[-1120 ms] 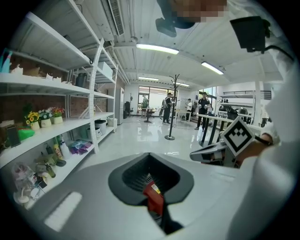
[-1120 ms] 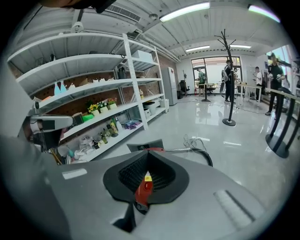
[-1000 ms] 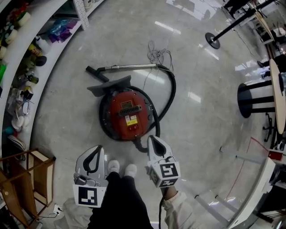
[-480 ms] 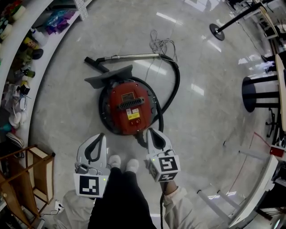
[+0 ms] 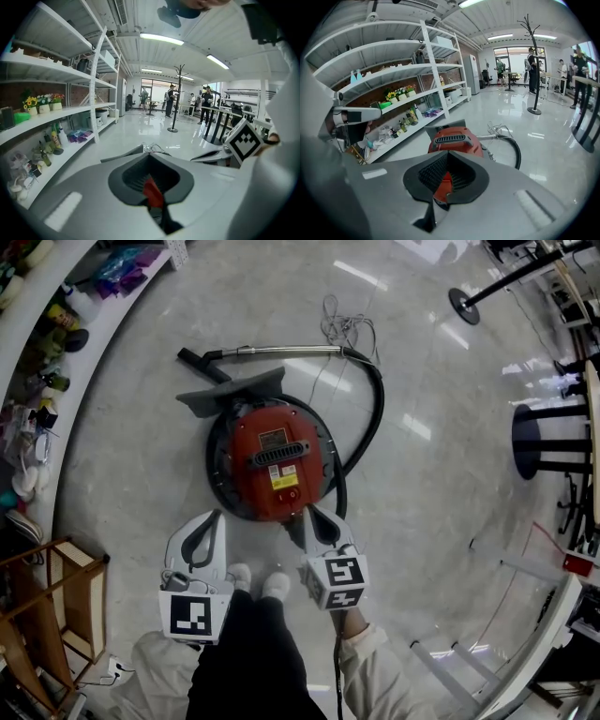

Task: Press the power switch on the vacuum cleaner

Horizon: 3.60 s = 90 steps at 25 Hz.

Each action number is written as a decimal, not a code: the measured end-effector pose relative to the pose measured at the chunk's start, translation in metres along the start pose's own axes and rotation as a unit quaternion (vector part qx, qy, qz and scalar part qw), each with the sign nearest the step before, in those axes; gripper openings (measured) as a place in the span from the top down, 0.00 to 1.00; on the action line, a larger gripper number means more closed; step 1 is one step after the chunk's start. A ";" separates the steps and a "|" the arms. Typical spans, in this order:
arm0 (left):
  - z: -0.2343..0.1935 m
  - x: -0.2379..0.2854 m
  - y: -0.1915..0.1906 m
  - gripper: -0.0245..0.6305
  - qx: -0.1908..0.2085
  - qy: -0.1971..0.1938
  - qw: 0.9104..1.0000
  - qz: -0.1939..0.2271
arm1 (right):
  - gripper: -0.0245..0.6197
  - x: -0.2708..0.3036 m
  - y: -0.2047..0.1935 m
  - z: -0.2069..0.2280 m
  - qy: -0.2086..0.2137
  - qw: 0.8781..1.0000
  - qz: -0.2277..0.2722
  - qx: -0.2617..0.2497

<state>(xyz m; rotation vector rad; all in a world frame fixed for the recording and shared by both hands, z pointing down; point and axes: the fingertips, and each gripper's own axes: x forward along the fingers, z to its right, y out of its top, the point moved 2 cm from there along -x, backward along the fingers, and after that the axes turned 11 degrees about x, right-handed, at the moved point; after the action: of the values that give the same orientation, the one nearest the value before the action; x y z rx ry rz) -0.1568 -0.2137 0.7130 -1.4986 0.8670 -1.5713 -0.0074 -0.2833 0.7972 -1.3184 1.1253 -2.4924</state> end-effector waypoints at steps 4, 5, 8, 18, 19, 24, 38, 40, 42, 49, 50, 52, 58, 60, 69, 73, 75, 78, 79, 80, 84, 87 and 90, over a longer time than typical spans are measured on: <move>-0.002 0.001 -0.010 0.96 -0.008 0.005 1.000 -0.004 | 0.96 0.017 -0.016 0.005 0.000 1.000 -0.019 -0.003; -0.001 0.000 -0.012 0.96 -0.008 0.004 1.000 -0.005 | 0.96 0.021 -0.020 0.007 -0.001 1.000 -0.023 -0.003; 0.001 0.001 -0.019 0.96 -0.010 -0.001 1.000 -0.010 | 0.96 0.030 -0.026 0.012 -0.005 1.000 -0.031 -0.003; 0.001 0.009 -0.025 0.96 -0.021 -0.001 1.000 -0.017 | 0.96 0.050 -0.038 0.016 -0.011 0.998 -0.061 -0.007; 0.002 0.009 -0.025 0.96 -0.022 -0.001 1.000 -0.018 | 0.96 0.051 -0.039 0.017 -0.014 0.998 -0.064 -0.007; 0.002 0.011 -0.028 0.96 -0.025 -0.004 0.999 -0.022 | 0.96 0.055 -0.046 0.021 -0.029 0.996 -0.082 -0.009; -0.001 0.014 -0.031 0.96 -0.031 -0.007 0.999 -0.027 | 0.96 0.060 -0.055 0.029 -0.045 0.994 -0.103 -0.008; -0.001 0.015 -0.031 0.96 -0.030 -0.009 0.999 -0.027 | 0.96 0.059 -0.055 0.029 -0.048 0.994 -0.100 -0.011; -0.001 0.015 -0.032 0.96 -0.030 -0.009 0.999 -0.026 | 0.96 0.059 -0.055 0.029 -0.049 0.994 -0.098 -0.010; -0.002 0.013 -0.034 0.96 -0.027 -0.008 0.999 -0.025 | 0.96 0.060 -0.056 0.030 -0.048 0.994 -0.098 0.000; -0.002 0.013 -0.034 0.96 -0.027 -0.008 0.999 -0.025 | 0.96 0.060 -0.056 0.030 -0.048 0.994 -0.098 0.001; -0.002 0.013 -0.034 0.96 -0.026 -0.008 0.999 -0.025 | 0.96 0.060 -0.056 0.031 -0.049 0.994 -0.097 0.000; -0.002 0.013 -0.034 0.96 -0.025 -0.005 0.999 -0.024 | 0.96 0.061 -0.056 0.030 -0.047 0.994 -0.096 0.000; -0.001 0.012 -0.034 0.96 -0.025 -0.005 0.999 -0.023 | 0.96 0.060 -0.055 0.030 -0.047 0.994 -0.096 0.000; 0.000 0.013 -0.034 0.96 -0.024 -0.005 0.999 -0.024 | 0.96 0.062 -0.056 0.030 -0.041 0.994 -0.098 0.000; -0.001 0.011 -0.032 0.96 -0.024 -0.003 0.999 -0.025 | 0.96 0.057 -0.049 0.027 -0.035 0.996 -0.085 0.006; -0.001 0.009 -0.029 0.96 -0.021 -0.002 0.999 -0.024 | 0.96 0.050 -0.038 0.022 -0.028 0.997 -0.070 0.007; -0.004 0.004 -0.018 0.96 -0.009 0.002 1.000 -0.020 | 0.96 0.038 -0.015 0.011 -0.017 0.999 -0.048 0.002; -0.004 0.002 -0.013 0.96 -0.005 0.002 1.000 -0.019 | 0.96 0.031 -0.007 0.009 -0.014 0.999 -0.041 0.002; -0.003 0.000 -0.006 0.96 -0.001 0.003 1.000 -0.018 | 0.96 0.024 0.002 0.007 -0.011 0.999 -0.034 0.002; -0.003 -0.009 0.026 0.96 0.015 0.007 1.000 0.002 | 0.96 -0.008 0.038 -0.001 -0.004 1.000 0.001 0.000; 0.000 -0.020 0.052 0.96 0.020 0.010 1.000 0.016 | 0.96 -0.042 0.062 -0.007 -0.001 0.999 0.032 -0.001; 0.006 -0.033 0.074 0.96 0.031 0.009 0.999 0.032 | 0.96 -0.079 0.082 -0.010 -0.004 0.998 0.064 -0.003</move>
<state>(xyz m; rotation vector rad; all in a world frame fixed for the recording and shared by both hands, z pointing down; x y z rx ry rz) -0.1451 -0.2185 0.6325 -1.4032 0.8600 -1.5532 0.0148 -0.3045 0.6867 -1.2166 1.1777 -2.3920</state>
